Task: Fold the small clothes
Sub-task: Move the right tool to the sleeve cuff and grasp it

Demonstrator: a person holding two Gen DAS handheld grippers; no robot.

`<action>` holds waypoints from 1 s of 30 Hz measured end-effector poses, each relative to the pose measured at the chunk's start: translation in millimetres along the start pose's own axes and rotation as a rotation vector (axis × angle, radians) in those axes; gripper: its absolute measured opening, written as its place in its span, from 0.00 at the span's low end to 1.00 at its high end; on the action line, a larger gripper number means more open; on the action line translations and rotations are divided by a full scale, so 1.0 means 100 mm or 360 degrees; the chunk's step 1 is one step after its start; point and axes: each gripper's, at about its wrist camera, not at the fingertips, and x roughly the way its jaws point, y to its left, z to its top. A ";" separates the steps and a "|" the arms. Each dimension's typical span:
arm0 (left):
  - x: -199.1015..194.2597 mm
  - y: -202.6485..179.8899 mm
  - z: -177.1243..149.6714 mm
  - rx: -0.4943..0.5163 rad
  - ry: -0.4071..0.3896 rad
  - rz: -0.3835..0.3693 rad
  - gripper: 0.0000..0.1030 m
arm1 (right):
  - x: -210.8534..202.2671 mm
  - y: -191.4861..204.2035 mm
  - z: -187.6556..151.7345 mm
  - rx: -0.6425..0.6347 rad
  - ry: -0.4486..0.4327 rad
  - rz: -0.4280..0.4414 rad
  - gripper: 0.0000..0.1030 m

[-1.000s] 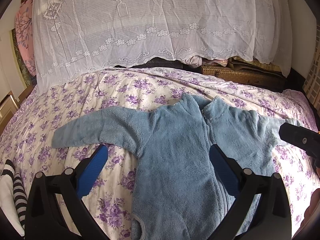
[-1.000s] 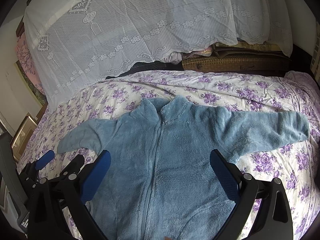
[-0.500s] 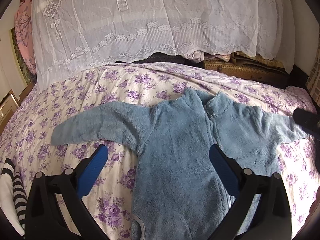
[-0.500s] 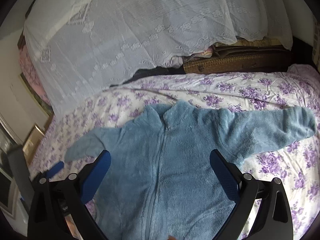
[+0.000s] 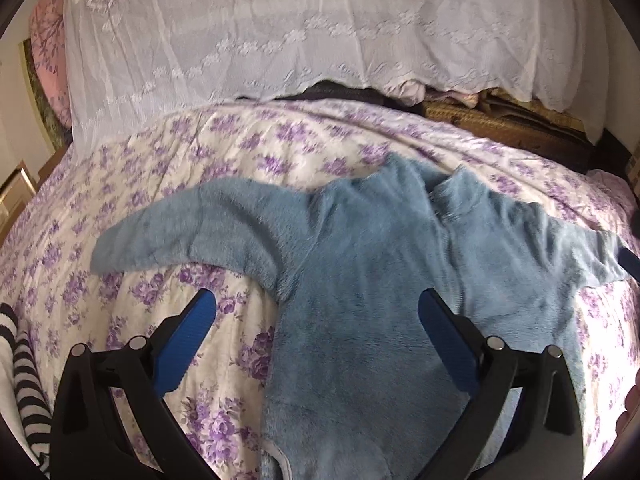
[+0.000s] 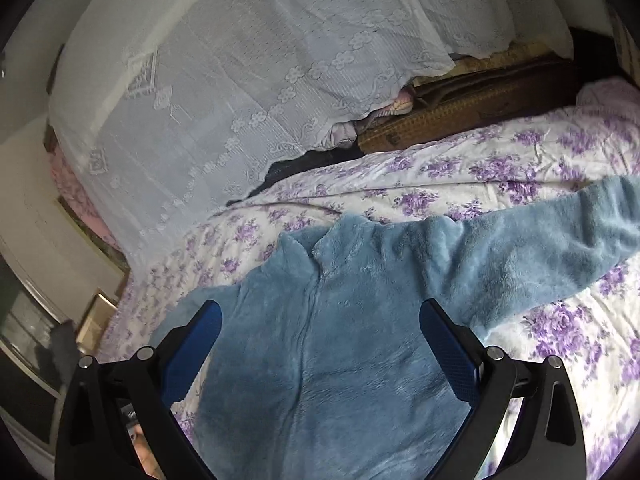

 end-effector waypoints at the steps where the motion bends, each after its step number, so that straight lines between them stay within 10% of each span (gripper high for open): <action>1: 0.07 0.03 0.00 -0.0020 0.0024 0.0012 0.96 | 0.00 -0.13 0.00 0.0043 -0.0002 -0.0010 0.97; 8: 0.48 0.17 -0.07 -0.0070 0.0107 0.0070 0.96 | -0.12 -1.35 -0.02 0.0525 -0.0092 -0.0040 0.97; 13: 0.94 0.07 -0.32 0.0173 0.0215 0.0241 0.96 | -0.28 -2.03 0.00 0.0777 -0.0243 -0.0142 0.97; 21: 1.09 0.18 -0.40 0.0160 0.0209 0.0117 0.96 | -0.29 -2.68 -0.09 0.1048 -0.0387 -0.0307 0.95; 30: 1.12 0.22 -0.42 0.0065 0.0238 0.0019 0.96 | -0.16 -3.04 0.22 0.1056 -0.0546 -0.0514 0.66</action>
